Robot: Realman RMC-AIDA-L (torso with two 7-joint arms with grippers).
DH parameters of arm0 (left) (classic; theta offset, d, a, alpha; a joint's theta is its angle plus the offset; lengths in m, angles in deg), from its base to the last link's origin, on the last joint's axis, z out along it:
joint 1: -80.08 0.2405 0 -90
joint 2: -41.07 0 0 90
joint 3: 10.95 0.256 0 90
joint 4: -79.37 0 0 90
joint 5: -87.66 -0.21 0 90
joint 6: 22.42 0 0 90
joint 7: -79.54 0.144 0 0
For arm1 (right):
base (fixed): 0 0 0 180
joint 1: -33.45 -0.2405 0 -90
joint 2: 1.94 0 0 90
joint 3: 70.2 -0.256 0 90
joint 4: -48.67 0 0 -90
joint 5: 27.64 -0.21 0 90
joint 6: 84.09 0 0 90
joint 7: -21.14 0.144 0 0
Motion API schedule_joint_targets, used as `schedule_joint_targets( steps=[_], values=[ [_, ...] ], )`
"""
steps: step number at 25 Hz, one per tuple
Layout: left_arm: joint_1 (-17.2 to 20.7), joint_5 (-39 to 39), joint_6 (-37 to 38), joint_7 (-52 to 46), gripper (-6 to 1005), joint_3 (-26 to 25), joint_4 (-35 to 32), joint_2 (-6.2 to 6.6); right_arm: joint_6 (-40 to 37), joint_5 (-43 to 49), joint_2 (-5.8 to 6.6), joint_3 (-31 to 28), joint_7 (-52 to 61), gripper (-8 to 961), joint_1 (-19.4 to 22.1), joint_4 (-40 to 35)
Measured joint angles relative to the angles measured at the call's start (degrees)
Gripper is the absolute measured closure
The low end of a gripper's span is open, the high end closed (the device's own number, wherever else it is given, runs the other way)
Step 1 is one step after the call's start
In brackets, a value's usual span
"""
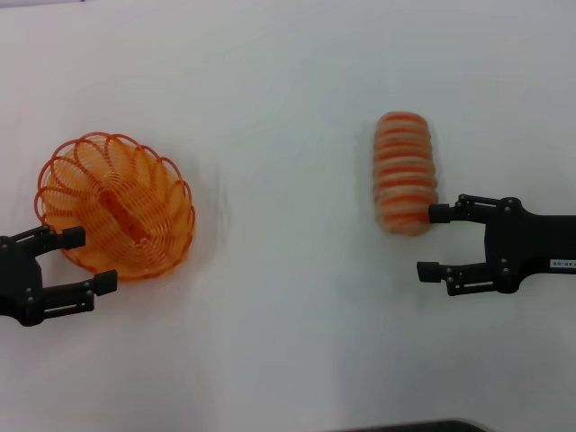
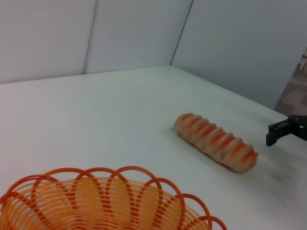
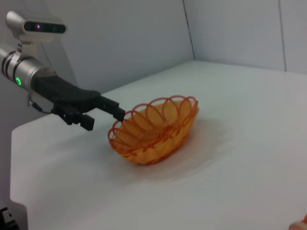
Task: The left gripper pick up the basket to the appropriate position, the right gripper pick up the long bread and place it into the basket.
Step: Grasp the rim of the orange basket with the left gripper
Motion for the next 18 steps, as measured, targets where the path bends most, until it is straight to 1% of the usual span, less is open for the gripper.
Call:
schedule_joint_targets(
  steps=[13, 15, 18],
  values=[
    [0.1, 0.01, -0.03, -0.01, 127, -0.24, -0.03, 0.0, 0.29, 0.7, -0.18, -0.18, 0.21, 13, -0.16, 0.0],
    [0.08, 0.31, 0.27, -0.01, 127, -0.98, -0.16, -0.01, 0.28, 0.67, -0.19, -0.25, 0.21, 14, -0.15, 0.01],
    [-0.37, 1.42, 0.92, -0.42, 127, -3.72, -0.24, 0.04, 0.09, 0.48, -0.21, -0.97, 0.19, 14, -0.2, 0.01]
  ],
)
